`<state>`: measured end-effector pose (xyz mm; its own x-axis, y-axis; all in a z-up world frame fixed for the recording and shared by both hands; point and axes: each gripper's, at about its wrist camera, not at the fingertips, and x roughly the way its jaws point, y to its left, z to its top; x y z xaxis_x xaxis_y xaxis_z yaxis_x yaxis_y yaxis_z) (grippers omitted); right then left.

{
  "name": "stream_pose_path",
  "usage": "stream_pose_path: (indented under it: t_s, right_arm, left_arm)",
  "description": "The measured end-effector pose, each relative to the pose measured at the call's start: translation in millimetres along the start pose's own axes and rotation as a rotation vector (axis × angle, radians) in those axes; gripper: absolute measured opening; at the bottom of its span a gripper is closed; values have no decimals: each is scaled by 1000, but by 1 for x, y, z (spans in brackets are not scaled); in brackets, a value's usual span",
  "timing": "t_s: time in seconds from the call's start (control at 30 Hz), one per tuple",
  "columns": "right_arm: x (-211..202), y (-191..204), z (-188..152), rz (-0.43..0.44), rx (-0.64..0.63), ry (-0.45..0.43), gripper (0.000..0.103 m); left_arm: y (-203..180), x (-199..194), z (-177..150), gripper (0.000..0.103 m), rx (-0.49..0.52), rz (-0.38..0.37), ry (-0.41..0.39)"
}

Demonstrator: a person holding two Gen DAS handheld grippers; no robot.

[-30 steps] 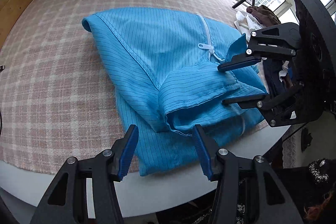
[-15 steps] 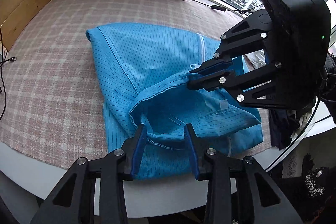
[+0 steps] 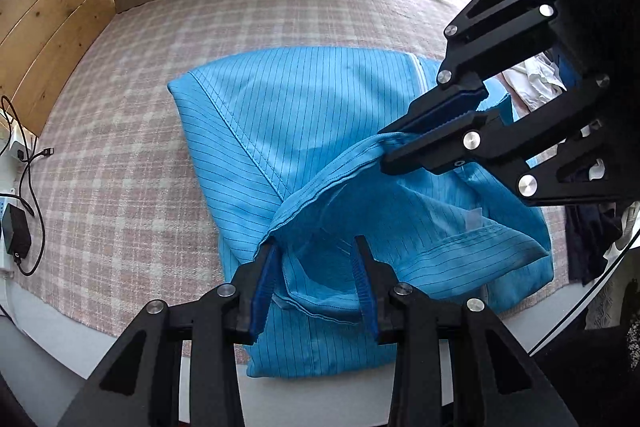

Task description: Fold clothes

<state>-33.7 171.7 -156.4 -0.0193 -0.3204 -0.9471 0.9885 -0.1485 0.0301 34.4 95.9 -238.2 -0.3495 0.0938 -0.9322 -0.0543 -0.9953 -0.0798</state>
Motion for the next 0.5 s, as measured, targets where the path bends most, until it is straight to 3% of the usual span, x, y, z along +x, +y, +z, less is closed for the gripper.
stream_pose_path:
  t_s: [0.07,0.1,0.27,0.5]
  right_arm:
    - [7,2,4,2,-6,7,7]
    - [9,2,5,7,-7,9,7]
    - [19,3,9,30,-10,24,7]
    - [18,-35,21,66,58,47,7]
  left_arm:
    - [2,9,-1,10,-11,-4,18]
    - [2,13,-1,6,-15,-6,22]
    - [7,21,-7,0,-31,-50,-4]
    - [5,-16,-26,0,-6,-228,-68]
